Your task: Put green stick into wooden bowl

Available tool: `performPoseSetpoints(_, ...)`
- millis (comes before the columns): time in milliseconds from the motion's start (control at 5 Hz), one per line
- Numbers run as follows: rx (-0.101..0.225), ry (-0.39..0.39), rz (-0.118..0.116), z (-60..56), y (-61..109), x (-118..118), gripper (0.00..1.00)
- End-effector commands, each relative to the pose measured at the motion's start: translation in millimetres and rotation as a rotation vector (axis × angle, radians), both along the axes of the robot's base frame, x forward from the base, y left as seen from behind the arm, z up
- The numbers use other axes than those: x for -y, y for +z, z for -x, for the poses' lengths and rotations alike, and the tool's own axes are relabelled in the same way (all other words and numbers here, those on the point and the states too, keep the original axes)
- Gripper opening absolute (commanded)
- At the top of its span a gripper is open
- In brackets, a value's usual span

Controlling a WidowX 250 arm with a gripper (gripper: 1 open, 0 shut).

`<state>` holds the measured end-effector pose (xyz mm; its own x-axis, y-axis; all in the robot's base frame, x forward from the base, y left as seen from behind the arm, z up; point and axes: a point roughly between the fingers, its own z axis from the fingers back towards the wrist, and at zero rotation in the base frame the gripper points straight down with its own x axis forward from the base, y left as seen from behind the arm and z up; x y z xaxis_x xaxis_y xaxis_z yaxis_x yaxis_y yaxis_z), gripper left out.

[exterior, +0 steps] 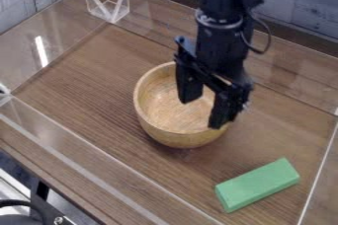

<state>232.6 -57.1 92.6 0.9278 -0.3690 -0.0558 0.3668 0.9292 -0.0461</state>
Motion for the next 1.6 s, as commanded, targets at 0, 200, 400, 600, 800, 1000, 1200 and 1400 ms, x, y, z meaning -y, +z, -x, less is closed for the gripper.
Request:
performPoseSetpoints(0, 0.062, -0.058, 0.017, 3.9, 0.3, 14, 1.00)
performPoseSetpoints(200, 0.081, -0.090, 0.023, 8.7, -11.3, 26, 1.00)
performPoseSetpoints(400, 0.101, -0.138, 0.025, 10.5, -23.9, 36, 1.00)
performPoseSetpoints(600, 0.118, -0.167, 0.025, 11.7, -36.2, 45, 1.00)
performPoseSetpoints(800, 0.134, -0.187, 0.024, 10.9, -49.4, 54, 1.00)
performPoseSetpoints(1000, 0.162, -0.208, 0.028, 8.4, -59.6, 61, 1.00)
performPoseSetpoints(1200, 0.189, -0.212, 0.038, 4.5, -64.9, 61, 1.00)
performPoseSetpoints(1400, 0.207, -0.213, 0.044, -0.3, -67.0, 61, 1.00)
